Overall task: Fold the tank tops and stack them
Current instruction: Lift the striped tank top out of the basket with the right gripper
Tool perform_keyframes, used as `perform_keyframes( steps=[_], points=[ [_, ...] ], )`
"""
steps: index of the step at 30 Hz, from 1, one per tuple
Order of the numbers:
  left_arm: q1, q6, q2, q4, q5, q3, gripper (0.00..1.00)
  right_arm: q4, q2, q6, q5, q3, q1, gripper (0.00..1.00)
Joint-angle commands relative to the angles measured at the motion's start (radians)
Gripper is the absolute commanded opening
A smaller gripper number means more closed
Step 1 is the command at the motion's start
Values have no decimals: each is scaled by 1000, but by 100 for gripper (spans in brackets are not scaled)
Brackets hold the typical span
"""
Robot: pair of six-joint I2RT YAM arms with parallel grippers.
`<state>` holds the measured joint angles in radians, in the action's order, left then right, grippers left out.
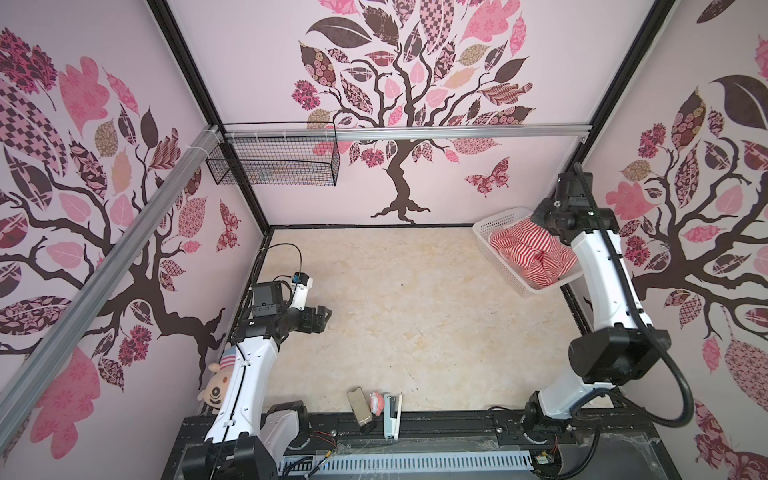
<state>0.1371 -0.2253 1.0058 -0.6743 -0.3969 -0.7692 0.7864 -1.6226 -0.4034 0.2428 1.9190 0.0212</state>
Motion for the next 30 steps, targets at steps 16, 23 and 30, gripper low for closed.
perform_keyframes(
  steps=[16, 23, 30],
  points=[
    [7, 38, -37, 68, 135, 25, 92, -270, 310, 83, -332, -65, -466, 0],
    [7, 32, -42, 62, 133, 28, 92, -364, 301, 0, -451, -345, -466, 0],
    [7, 25, -43, 59, 107, 31, 93, -361, 197, -38, -558, -411, -489, 0]
  ],
)
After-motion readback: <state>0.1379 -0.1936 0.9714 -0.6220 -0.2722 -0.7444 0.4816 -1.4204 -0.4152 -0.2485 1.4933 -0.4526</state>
